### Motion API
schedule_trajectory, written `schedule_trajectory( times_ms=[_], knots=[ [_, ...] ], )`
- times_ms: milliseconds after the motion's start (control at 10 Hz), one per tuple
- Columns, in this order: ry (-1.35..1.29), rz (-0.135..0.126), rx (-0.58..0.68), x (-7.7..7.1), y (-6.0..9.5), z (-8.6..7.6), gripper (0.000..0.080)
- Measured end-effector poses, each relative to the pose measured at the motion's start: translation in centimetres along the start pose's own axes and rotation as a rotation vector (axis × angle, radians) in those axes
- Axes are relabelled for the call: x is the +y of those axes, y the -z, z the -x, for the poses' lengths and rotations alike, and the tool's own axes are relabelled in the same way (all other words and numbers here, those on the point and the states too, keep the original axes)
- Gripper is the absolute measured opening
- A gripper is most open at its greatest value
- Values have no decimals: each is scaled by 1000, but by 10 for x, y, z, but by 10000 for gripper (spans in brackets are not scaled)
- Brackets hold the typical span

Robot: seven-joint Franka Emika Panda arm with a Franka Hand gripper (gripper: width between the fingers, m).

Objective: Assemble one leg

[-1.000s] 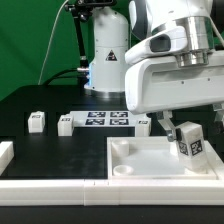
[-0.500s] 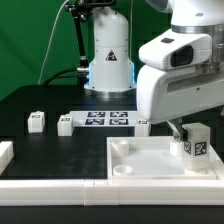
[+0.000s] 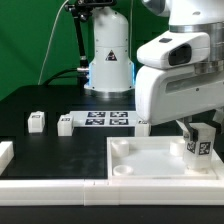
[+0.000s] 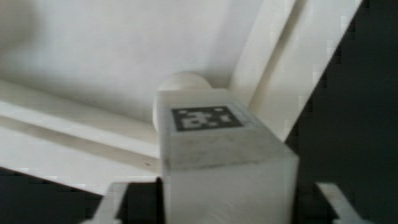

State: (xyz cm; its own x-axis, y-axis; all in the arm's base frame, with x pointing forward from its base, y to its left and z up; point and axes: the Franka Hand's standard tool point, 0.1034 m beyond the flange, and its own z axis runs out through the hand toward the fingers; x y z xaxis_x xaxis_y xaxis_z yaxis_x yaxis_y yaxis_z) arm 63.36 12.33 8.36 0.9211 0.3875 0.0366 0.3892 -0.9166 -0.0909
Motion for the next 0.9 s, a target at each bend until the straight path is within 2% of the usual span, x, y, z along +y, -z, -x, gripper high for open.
schedule_trajectory(
  times_ms=[100, 500, 800, 900],
  knots=[
    [-1, 0, 1, 0, 0, 0, 300],
    [-41, 0, 1, 1, 0, 0, 300],
    [-258, -3, 3, 1, 0, 0, 300],
    [-405, -3, 10, 3, 0, 0, 300]
  ],
)
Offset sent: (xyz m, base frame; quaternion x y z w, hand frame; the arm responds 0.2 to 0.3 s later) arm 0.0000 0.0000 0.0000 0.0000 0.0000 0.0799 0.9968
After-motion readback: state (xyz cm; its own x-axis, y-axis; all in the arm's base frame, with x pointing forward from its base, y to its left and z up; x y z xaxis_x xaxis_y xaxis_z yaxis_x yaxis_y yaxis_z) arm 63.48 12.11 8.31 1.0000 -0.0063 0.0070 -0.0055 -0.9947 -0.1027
